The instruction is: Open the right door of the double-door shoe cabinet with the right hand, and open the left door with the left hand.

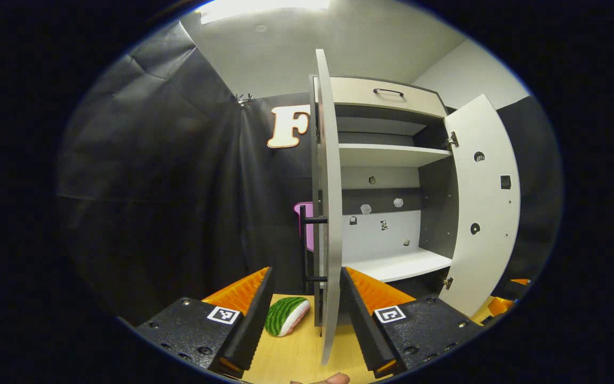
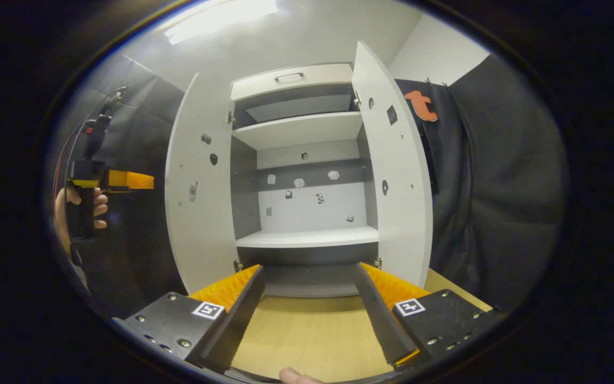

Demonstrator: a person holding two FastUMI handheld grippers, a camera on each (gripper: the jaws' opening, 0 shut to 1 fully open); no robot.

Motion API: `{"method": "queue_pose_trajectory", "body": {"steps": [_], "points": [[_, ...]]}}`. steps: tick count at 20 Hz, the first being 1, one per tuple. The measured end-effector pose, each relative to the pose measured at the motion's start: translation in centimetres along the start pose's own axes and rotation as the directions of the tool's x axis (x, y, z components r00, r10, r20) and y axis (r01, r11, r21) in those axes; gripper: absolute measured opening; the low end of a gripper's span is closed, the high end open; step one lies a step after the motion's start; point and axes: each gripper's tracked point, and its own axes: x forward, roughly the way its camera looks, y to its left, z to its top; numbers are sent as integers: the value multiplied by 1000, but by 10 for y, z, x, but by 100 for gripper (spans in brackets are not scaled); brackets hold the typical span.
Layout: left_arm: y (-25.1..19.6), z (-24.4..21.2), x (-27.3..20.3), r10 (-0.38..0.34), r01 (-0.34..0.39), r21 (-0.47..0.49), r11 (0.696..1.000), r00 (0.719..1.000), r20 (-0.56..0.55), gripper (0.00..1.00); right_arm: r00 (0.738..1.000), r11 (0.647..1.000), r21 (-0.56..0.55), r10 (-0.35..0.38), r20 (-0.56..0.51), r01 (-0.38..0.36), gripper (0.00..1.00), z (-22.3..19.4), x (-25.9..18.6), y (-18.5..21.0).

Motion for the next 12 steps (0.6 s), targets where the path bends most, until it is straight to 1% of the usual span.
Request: {"method": "queue_pose_trajectory", "body": {"steps": [2, 5, 6, 8, 9, 12], "points": [[-6, -5, -8, 17, -16, -17, 1000, 1000, 15, 81, 1000, 1000, -2, -5, 10, 5, 100, 4, -2, 0], [-35, -25, -16, -22, 23, -26, 999, 1000, 12, 82, 1000, 1000, -10, -13, 15, 13, 100, 7, -3, -4], [-44, -33, -20, -30, 30, -32, 999, 1000, -6, 87, 1000, 1000, -13, -16, 15, 16, 100, 7, -5, -7], [-67, -44, -26, -67, 66, -28, 997, 998, -21, 89, 1000, 1000, -13, -23, 16, 23, 100, 7, -6, -12], [-78, -48, -29, -82, 81, -23, 996, 996, -20, 87, 999, 1000, -11, -26, 20, 26, 100, 10, -7, -15], [-102, -60, -39, -77, 77, -15, 997, 997, -14, 91, 999, 999, 3, -37, 31, 37, 100, 13, -8, -26]]}}
